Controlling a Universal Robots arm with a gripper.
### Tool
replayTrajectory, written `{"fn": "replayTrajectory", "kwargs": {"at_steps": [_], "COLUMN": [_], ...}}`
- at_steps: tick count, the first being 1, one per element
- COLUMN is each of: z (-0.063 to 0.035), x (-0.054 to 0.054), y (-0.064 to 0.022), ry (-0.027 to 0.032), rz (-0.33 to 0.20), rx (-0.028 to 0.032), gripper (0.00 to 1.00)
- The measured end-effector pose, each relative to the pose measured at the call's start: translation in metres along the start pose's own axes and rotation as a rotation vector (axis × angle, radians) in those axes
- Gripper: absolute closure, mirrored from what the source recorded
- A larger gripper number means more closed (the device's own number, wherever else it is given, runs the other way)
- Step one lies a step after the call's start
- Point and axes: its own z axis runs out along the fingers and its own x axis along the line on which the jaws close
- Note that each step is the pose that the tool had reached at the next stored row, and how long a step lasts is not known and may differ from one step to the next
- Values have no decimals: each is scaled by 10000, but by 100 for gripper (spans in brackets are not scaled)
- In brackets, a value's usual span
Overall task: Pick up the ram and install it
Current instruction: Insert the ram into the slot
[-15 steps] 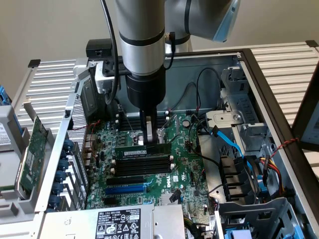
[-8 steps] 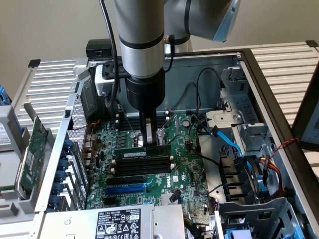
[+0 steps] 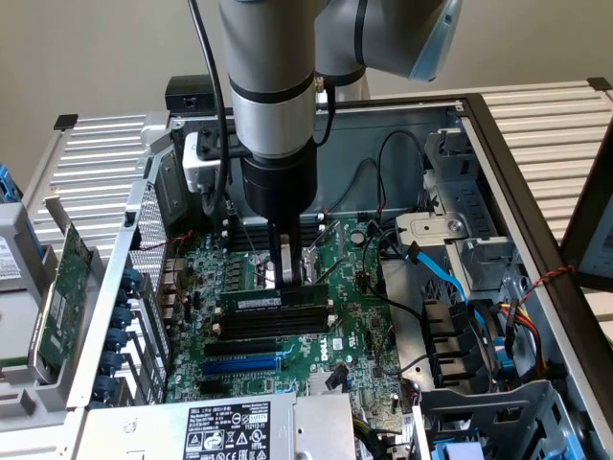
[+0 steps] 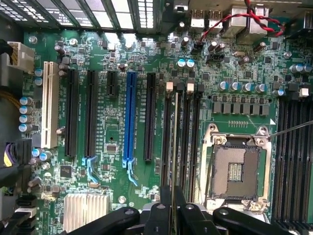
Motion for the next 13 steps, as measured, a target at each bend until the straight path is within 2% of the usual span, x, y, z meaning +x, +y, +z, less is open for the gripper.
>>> {"fn": "replayTrajectory", "kwargs": {"at_steps": [2,6,13], "z": [14,30,65], "x": [0,1,1], "y": [3,8,19], "ry": [44,91,95], "rz": [-1,-4,-5], "rx": [1,0,0], "gripper": [86,86,86]}}
